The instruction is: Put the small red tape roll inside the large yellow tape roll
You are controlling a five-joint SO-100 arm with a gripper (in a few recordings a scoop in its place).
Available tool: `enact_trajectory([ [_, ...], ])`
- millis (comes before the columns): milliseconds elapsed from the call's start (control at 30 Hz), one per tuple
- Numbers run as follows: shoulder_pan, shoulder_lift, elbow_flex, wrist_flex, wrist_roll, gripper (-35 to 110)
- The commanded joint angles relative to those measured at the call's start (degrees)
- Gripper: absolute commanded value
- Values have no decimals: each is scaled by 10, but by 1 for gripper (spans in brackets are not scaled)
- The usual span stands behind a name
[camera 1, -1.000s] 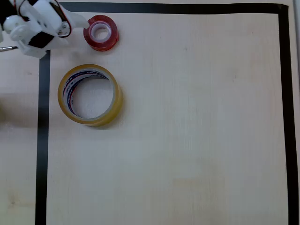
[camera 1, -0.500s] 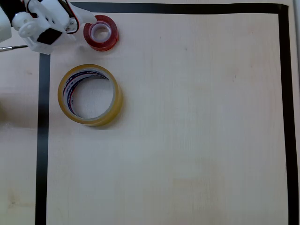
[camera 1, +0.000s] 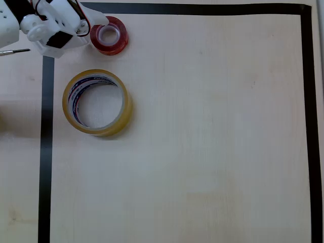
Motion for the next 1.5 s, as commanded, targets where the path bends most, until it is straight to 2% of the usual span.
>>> enact_trajectory([
  [0, -5, 10, 2, -11, 5, 22],
  [433, 3, 50, 26, -10, 5, 22],
  [700, 8, 99, 23, 25, 5, 22],
  [933, 7, 13, 5, 31, 5, 22],
  [1167, 6, 12, 4, 43, 5, 22],
  [1233, 7, 8, 3, 40, 5, 2],
  [1467, 6, 2, -2, 40, 8, 0],
])
